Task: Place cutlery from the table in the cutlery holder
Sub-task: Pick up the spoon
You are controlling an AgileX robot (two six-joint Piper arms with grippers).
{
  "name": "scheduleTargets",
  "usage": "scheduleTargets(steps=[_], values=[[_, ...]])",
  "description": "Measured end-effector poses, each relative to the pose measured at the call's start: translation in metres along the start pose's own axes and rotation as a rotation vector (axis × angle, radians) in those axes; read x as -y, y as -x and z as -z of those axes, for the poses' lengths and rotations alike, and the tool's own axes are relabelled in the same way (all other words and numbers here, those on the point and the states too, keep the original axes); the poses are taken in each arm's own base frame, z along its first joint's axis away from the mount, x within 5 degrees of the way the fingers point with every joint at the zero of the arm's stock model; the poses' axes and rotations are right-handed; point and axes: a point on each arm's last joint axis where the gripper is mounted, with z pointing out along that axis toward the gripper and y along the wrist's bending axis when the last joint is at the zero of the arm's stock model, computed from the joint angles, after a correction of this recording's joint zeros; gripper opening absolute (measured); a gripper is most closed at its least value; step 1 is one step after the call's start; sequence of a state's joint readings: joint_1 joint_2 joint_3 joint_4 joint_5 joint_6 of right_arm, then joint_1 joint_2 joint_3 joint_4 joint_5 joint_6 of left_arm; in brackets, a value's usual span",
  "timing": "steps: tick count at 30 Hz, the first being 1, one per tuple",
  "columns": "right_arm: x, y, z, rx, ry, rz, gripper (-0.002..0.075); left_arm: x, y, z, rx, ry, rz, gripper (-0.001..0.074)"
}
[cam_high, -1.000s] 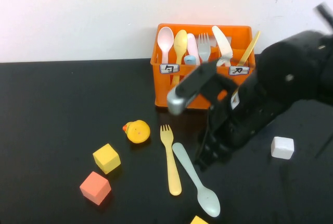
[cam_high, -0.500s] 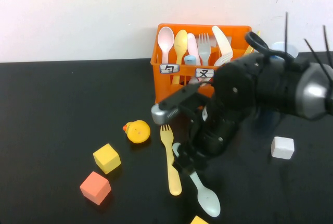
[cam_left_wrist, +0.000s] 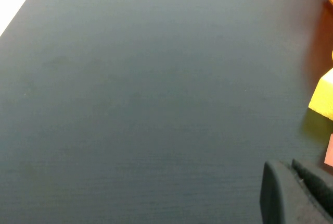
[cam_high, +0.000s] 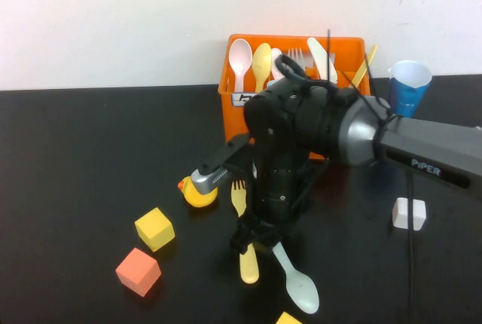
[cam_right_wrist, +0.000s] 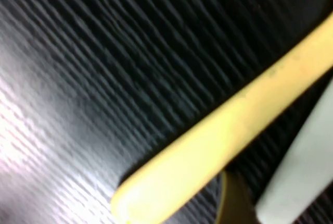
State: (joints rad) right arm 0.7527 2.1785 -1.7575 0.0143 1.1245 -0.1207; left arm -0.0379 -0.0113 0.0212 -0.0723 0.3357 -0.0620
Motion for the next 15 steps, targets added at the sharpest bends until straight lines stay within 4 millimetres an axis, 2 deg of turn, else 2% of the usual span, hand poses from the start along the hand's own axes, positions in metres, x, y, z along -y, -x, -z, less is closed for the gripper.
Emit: scheduleTargets(steps=[6, 9, 12, 14, 15], values=[[-0.0015, 0.0048, -0.0024, -0.002, 0.002, -0.033, 0.0377, 0.0000, 0.0000, 0.0000, 0.000, 0.000, 0.002, -0.0001], [0.0002, 0.0050, -0.0018, 0.001, 0.002, -0.066, 0.0351, 0.0000, 0.0000, 0.0000, 0.000, 0.000, 0.002, -0.0001], [0.0002, 0.0053, -0.0028, 0.001, 0.002, -0.075, 0.0267, 0.0000, 0.0000, 0.0000, 0.000, 0.000, 0.002, -0.0001], [0.0013, 0.0052, -0.0028, 0.001, 0.000, -0.079, 0.0179, 0.0000, 0.0000, 0.0000, 0.000, 0.000, 0.002, -0.0001], [0.0013, 0.0052, -0.0028, 0.001, 0.000, -0.079, 0.0169, 0.0000, 0.0000, 0.0000, 0.000, 0.000, 0.001, -0.0001]])
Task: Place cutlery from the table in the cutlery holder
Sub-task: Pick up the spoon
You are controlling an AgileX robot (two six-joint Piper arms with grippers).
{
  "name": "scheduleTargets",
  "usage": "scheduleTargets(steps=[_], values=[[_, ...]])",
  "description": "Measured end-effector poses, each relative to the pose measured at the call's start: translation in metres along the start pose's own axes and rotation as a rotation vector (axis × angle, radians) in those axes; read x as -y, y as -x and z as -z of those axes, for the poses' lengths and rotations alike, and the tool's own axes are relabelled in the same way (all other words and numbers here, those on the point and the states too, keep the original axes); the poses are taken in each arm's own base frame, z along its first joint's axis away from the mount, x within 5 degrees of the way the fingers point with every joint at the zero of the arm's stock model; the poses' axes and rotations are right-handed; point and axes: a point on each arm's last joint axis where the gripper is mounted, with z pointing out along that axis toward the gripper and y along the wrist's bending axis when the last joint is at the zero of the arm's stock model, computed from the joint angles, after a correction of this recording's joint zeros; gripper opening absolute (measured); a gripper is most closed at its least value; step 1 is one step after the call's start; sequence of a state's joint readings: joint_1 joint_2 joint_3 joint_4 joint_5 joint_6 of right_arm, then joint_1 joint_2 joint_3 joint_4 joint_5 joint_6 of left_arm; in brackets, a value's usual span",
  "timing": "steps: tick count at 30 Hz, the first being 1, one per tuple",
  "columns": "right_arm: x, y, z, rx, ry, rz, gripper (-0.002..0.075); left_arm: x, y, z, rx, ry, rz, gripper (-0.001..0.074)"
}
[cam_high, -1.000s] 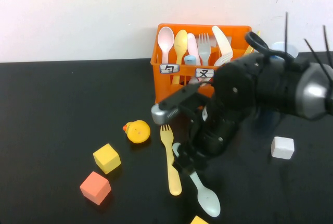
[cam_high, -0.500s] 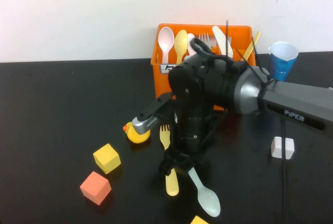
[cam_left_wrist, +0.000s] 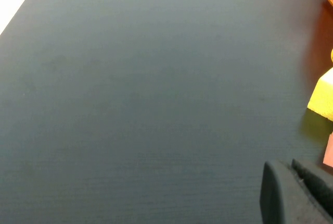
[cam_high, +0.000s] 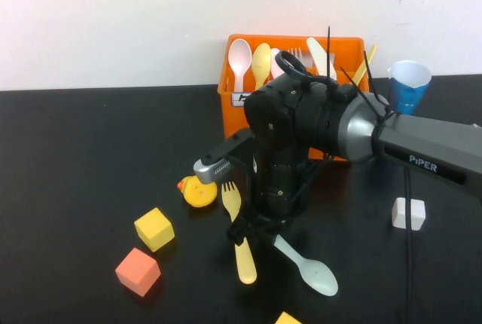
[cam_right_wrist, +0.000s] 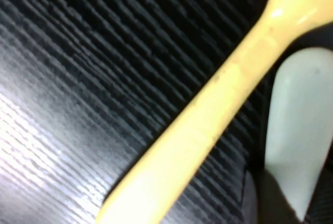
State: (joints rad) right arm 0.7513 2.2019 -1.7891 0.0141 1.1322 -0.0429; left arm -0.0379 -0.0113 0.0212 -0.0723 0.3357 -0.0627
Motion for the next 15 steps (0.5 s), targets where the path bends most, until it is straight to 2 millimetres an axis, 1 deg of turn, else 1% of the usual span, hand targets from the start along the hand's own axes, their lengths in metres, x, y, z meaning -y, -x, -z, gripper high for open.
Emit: scheduleTargets(steps=[6, 8, 10, 12, 13, 15], values=[[0.001, 0.000, 0.002, 0.012, 0.009, 0.014, 0.0171, 0.000, 0.000, 0.000, 0.000, 0.000, 0.000, -0.0001], [-0.002, -0.002, 0.003, 0.032, 0.008, 0.032, 0.0171, 0.000, 0.000, 0.000, 0.000, 0.000, 0.000, -0.0001], [-0.007, -0.007, 0.005, 0.085, 0.007, 0.043, 0.0171, 0.000, 0.000, 0.000, 0.000, 0.000, 0.000, -0.0001], [-0.012, -0.014, 0.012, 0.178, 0.007, 0.046, 0.0171, 0.000, 0.000, 0.000, 0.000, 0.000, 0.000, -0.0001], [-0.014, -0.018, 0.021, 0.243, 0.007, 0.047, 0.0171, 0.000, 0.000, 0.000, 0.000, 0.000, 0.000, -0.0001], [-0.018, -0.030, 0.033, 0.350, 0.011, 0.045, 0.0171, 0.000, 0.000, 0.000, 0.000, 0.000, 0.000, -0.0001]])
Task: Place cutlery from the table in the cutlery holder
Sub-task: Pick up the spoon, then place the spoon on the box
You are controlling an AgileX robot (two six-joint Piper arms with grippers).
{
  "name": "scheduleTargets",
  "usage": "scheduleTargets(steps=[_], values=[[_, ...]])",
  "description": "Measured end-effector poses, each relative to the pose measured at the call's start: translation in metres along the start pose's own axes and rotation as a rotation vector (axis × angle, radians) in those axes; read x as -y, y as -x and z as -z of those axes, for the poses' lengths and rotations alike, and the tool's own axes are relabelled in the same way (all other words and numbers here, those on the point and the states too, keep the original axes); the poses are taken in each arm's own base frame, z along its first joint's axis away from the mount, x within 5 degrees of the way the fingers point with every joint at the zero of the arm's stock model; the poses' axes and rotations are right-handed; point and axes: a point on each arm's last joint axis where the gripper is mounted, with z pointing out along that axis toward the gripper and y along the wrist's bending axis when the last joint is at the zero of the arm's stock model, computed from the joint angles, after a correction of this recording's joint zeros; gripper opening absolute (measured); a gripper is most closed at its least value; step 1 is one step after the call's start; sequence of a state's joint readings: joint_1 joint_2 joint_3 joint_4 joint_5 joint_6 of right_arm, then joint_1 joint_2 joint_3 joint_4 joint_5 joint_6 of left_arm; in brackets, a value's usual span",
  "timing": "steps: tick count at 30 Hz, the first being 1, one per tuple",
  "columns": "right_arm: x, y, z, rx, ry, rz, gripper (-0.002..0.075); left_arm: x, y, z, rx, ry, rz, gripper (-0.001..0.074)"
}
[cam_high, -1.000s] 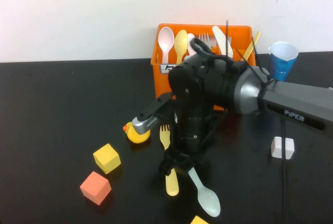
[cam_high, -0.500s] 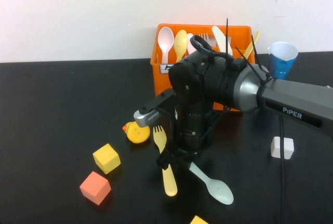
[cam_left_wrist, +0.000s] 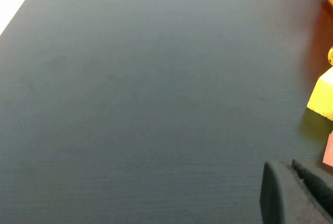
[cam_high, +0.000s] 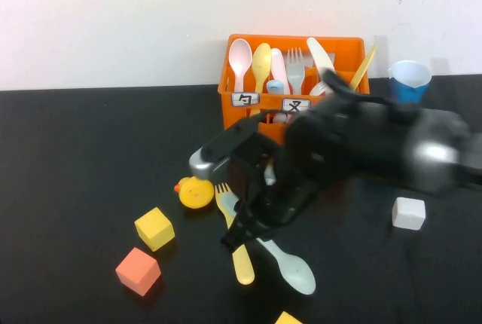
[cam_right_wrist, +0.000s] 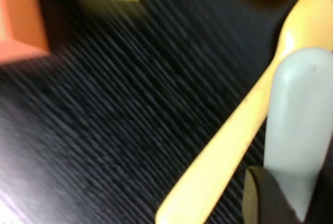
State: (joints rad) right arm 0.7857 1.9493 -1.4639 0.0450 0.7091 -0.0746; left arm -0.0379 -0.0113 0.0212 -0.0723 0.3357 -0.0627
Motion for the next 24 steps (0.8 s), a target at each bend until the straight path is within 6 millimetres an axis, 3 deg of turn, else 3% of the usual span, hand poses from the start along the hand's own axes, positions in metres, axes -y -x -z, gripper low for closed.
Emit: scheduleTargets(steps=[6, 10, 21, 24], values=[[-0.002, -0.028, 0.037, 0.307, -0.017, -0.013, 0.0171, 0.000, 0.000, 0.000, 0.000, 0.000, 0.000, -0.0001], [-0.001, -0.034, 0.061, 0.592, -0.043, -0.012, 0.0171, 0.000, 0.000, 0.000, 0.000, 0.000, -0.002, -0.0001], [0.013, -0.003, 0.105, 1.260, -0.125, -0.021, 0.0171, 0.000, 0.000, 0.000, 0.000, 0.000, -0.002, -0.0001], [0.022, 0.012, 0.107, 1.349, -0.153, -0.038, 0.0171, 0.000, 0.000, 0.000, 0.000, 0.000, -0.002, -0.0001]])
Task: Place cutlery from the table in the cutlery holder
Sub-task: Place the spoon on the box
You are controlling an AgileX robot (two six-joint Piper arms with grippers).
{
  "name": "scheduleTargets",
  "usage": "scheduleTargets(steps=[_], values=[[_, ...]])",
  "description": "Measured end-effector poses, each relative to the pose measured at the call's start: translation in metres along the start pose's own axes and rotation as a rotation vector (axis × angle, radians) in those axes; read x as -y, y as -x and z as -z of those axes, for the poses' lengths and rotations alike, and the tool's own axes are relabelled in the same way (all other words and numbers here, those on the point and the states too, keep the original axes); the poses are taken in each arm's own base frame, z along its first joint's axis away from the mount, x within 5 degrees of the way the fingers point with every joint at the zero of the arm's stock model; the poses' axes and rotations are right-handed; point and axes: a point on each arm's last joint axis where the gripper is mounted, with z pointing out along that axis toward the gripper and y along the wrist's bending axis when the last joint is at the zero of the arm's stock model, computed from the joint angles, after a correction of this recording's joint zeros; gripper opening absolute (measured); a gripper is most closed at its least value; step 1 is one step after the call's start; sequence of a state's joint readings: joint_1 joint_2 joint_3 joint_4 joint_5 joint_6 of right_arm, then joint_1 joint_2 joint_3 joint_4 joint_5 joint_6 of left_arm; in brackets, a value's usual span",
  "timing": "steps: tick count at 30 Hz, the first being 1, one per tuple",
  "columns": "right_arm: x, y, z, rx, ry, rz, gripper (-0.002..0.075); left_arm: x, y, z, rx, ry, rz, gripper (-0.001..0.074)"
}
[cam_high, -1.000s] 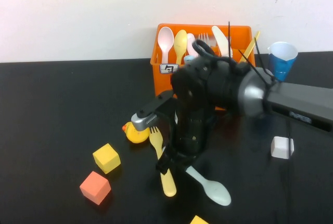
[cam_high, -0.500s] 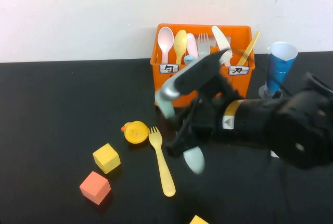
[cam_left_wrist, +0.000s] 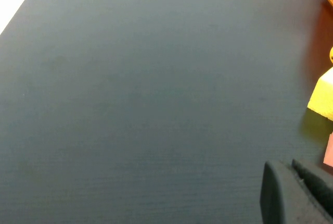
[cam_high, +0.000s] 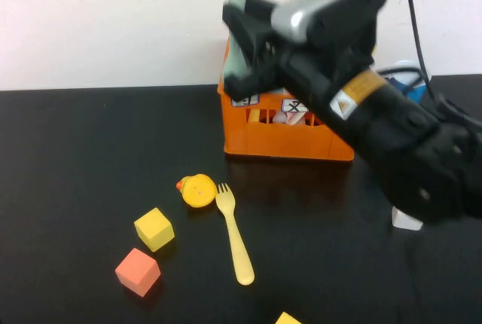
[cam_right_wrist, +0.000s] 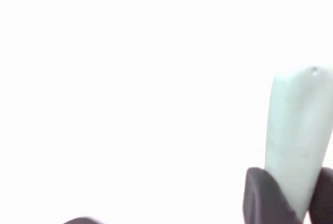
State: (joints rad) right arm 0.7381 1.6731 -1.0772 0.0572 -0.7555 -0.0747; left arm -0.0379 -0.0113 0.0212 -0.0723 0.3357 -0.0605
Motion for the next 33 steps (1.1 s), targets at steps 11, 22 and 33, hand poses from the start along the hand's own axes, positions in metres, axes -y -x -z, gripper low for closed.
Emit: scheduleTargets(steps=[11, 22, 33], values=[[0.022, -0.037, -0.068, -0.054, -0.052, 0.107, 0.0171, 0.000, 0.000, 0.000, 0.000, 0.000, 0.000, -0.0001], [0.041, -0.062, -0.077, -0.168, -0.087, 0.145, 0.0171, 0.000, 0.000, 0.000, 0.000, 0.000, 0.002, -0.0001], [0.041, -0.072, -0.075, -0.273, -0.075, 0.112, 0.0341, 0.000, 0.000, 0.000, 0.000, 0.000, 0.002, -0.0001]])
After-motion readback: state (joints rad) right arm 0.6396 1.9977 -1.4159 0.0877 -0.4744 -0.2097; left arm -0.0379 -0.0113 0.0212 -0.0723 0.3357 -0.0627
